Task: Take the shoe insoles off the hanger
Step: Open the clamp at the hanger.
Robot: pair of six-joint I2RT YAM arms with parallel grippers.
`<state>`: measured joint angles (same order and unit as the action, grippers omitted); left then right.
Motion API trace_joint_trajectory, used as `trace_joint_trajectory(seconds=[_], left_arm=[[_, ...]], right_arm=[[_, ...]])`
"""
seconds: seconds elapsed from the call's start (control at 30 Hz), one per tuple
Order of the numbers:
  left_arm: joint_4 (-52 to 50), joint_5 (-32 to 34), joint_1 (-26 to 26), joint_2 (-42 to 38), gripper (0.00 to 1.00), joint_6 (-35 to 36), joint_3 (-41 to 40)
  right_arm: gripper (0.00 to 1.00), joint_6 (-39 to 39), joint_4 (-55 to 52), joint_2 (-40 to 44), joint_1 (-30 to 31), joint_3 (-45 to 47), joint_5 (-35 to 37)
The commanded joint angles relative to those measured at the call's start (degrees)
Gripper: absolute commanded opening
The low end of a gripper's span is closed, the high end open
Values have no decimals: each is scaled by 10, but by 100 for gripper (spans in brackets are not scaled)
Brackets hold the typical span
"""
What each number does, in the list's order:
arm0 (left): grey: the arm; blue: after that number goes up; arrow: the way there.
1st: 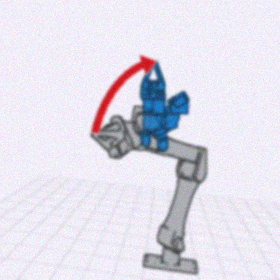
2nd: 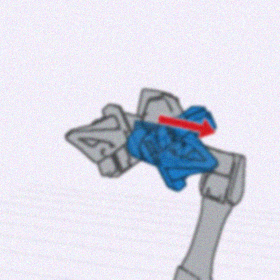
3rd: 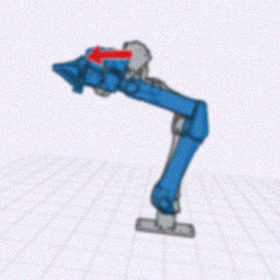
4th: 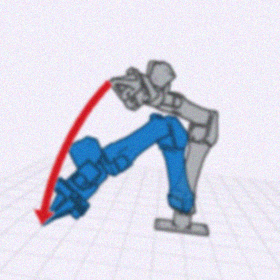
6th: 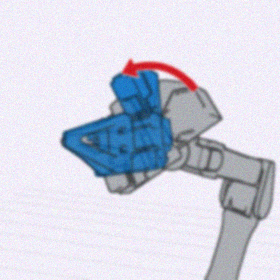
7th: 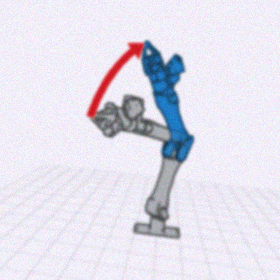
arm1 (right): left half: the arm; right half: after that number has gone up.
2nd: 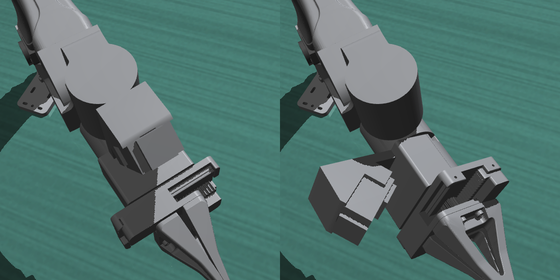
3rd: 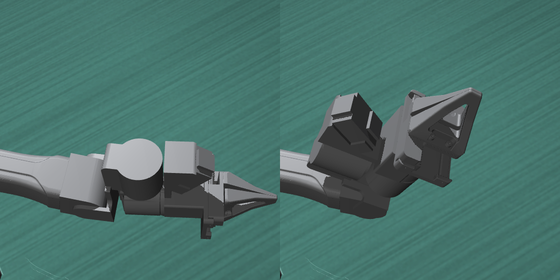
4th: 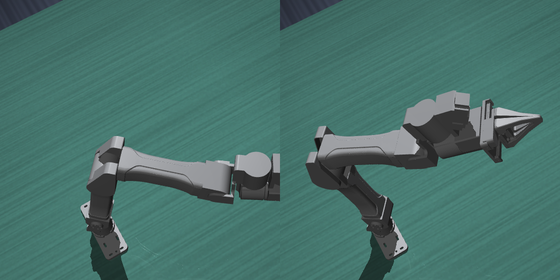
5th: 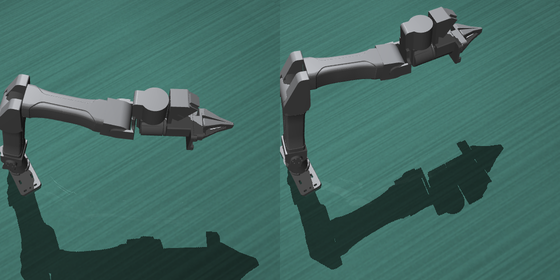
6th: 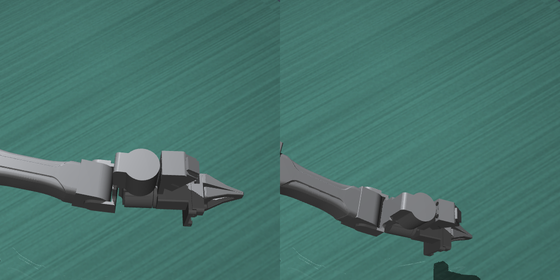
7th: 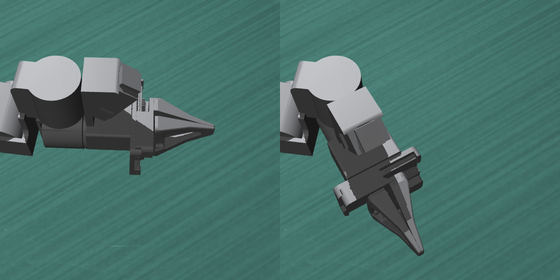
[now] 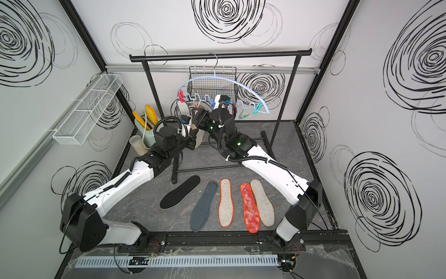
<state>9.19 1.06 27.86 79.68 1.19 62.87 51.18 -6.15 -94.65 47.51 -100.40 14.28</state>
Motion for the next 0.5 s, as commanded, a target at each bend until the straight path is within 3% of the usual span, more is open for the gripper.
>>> trace_joint_trajectory(seconds=[0.0, 0.17, 0.47], left_arm=[[47, 27, 4, -26, 0, 22, -14], [52, 47, 11, -35, 0, 44, -21], [58, 52, 11, -44, 0, 48, -27]], right_arm=[[70, 26, -50, -34, -16, -60, 2], [71, 33, -118, -92, -31, -149, 3], [68, 24, -121, -100, -38, -157, 1]])
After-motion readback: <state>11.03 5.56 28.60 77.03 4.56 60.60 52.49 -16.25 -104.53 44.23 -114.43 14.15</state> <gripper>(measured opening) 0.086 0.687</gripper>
